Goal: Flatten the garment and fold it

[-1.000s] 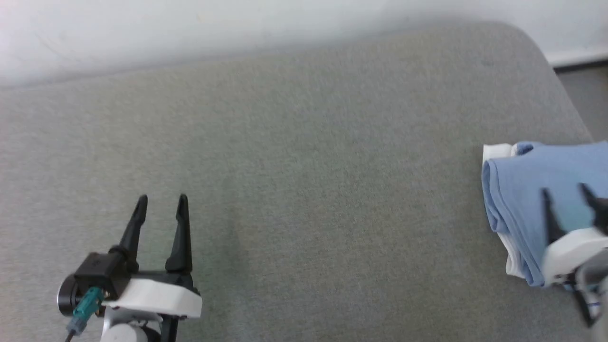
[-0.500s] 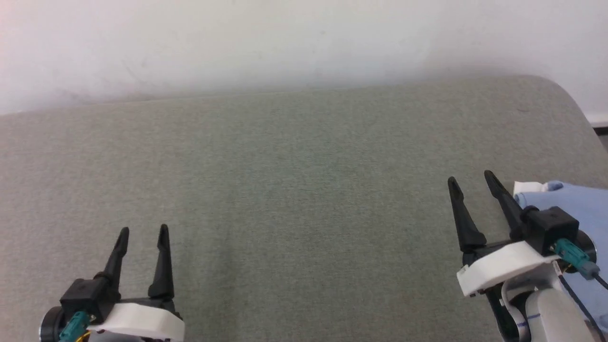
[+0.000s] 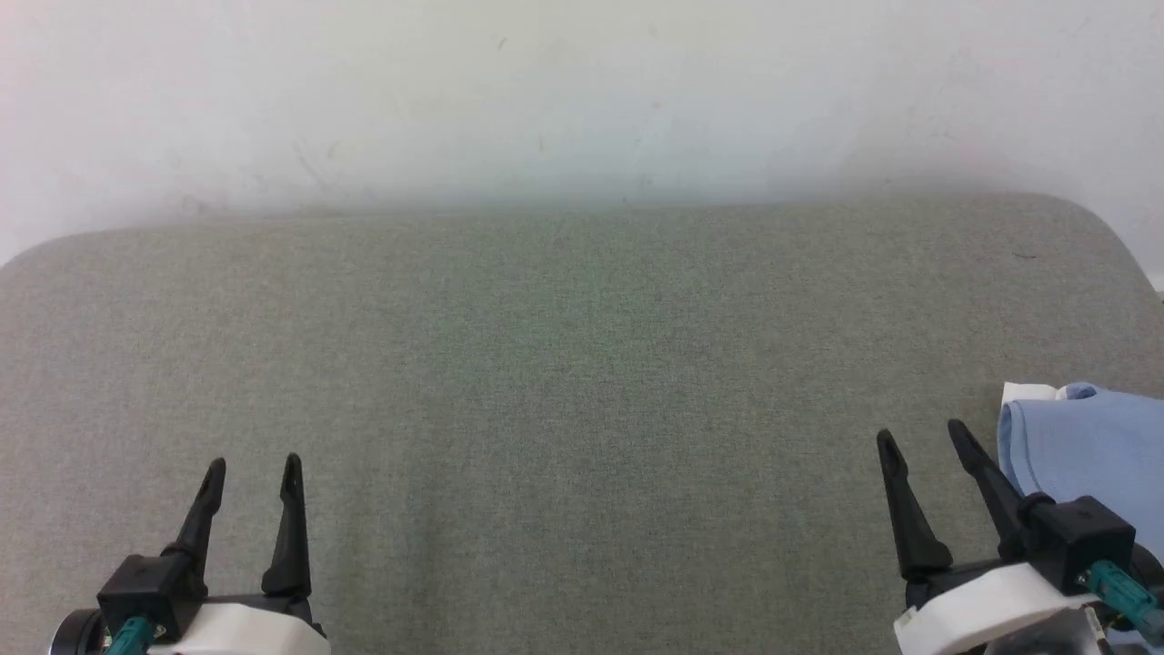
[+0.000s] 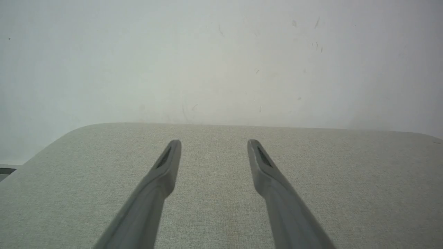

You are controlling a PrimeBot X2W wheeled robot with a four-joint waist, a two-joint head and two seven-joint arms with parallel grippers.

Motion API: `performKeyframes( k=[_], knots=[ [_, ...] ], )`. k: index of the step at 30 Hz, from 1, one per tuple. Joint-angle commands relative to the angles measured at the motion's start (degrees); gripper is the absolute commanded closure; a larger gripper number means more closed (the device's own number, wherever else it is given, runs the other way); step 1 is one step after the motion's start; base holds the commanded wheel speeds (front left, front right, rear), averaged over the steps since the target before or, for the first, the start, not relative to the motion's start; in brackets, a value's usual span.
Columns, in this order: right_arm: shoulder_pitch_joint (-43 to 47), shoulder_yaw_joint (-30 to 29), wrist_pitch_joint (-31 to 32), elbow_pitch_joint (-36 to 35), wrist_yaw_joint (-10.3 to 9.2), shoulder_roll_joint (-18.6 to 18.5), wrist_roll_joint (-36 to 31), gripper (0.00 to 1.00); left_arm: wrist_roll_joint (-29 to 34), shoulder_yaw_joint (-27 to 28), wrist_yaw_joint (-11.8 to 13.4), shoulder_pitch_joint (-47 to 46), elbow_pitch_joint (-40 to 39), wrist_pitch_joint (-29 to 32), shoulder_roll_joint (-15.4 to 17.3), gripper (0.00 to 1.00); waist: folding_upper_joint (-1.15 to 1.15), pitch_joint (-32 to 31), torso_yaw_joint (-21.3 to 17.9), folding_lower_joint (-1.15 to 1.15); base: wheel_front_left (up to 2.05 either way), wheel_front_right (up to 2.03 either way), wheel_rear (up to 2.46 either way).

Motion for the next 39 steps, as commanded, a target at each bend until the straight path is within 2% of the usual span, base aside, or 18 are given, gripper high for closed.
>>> performKeyframes(
  k=[1, 9, 10, 39],
  knots=[
    [1.1, -0.2, 0.4, -0.5, -0.04, 0.2, 0.2, 0.00, 1.1, 0.0, -0.2, 0.7, 0.3, -0.3, 0.0, 0.00, 0.00, -0.3, 0.0, 0.01, 0.00, 0.00, 0.00],
    [2.2, -0.1, 0.7, -1.1, -0.04, 0.2, 0.5, 0.00, 2.5, 0.0, -0.6, 1.5, 0.6, -0.3, -1.1, 0.00, 0.00, -0.8, -0.1, 0.01, 0.00, 0.00, 0.00],
    [1.7, -0.2, 0.5, -0.8, 0.00, 0.0, 0.3, 1.00, 2.3, -0.1, -0.2, 1.1, 0.6, 0.0, -1.0, 1.00, 0.00, -0.9, -0.1, 0.01, 0.00, 0.00, 0.00],
    [0.1, -0.3, 1.2, 0.4, -0.01, 0.0, -1.2, 1.00, 5.7, 0.6, -0.9, -0.3, 0.2, 3.0, -3.5, 1.00, 0.00, -1.0, 0.3, 0.01, 0.00, 0.00, 0.00]
  ],
)
